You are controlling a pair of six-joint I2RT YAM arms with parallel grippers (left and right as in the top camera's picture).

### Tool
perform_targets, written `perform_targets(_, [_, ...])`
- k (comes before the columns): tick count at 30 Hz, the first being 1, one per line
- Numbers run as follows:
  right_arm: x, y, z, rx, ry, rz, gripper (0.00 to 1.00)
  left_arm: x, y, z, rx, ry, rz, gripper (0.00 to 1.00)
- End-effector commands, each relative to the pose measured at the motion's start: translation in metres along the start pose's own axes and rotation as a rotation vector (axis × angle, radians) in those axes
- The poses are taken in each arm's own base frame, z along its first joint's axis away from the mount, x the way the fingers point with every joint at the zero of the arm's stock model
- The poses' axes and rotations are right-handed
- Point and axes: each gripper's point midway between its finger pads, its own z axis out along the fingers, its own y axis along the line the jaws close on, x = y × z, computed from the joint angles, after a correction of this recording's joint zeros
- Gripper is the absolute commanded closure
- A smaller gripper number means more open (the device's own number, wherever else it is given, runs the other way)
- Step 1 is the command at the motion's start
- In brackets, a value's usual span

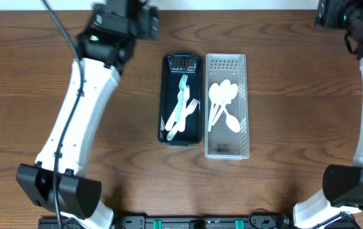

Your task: Pack container

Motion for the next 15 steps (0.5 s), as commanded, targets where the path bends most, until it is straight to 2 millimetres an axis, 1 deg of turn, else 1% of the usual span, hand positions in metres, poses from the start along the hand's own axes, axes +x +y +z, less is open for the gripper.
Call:
perform_targets(1, [-0.014, 0.007, 0.023, -0.006, -0.065, -0.05, 0.18, -0.016, 0.042, 0.018, -0.097, -0.061, 0.051, 0.02])
perform_targets(3, [-0.021, 0.01, 0.038, -0.008, -0.106, -0.053, 0.11, -0.025, 0.062, 0.02, -0.125, -0.097, 0.021, 0.02])
perform_targets(4, [-0.02, 0.012, 0.047, -0.01, -0.109, -0.053, 0.01, -0.025, 0.073, 0.021, -0.144, -0.094, 0.01, 0.02])
perform_targets(6, [-0.014, 0.012, 0.056, -0.012, -0.089, -0.052, 0.01, -0.019, 0.087, 0.018, -0.165, -0.07, 0.003, 0.02])
perform_targets(7, [-0.009, 0.012, 0.057, -0.011, -0.071, -0.043, 0.01, -0.017, 0.093, 0.015, -0.169, -0.068, -0.003, 0.02])
perform_targets(9, [0.004, 0.008, 0.059, 0.002, -0.028, -0.04, 0.01, -0.012, 0.091, 0.009, -0.124, -0.069, -0.008, 0.02])
perform_targets(11, [0.01, 0.0, 0.057, 0.029, -0.01, -0.035, 0.01, -0.006, 0.087, -0.001, -0.061, -0.081, -0.014, 0.02])
perform_targets(13, [0.014, -0.008, 0.054, 0.042, 0.0, -0.023, 0.01, 0.007, 0.085, -0.008, -0.038, -0.081, -0.015, 0.02])
perform_targets(15, [0.021, -0.013, 0.048, 0.051, 0.008, 0.003, 0.01, 0.027, 0.085, -0.016, -0.039, -0.082, -0.014, 0.02])
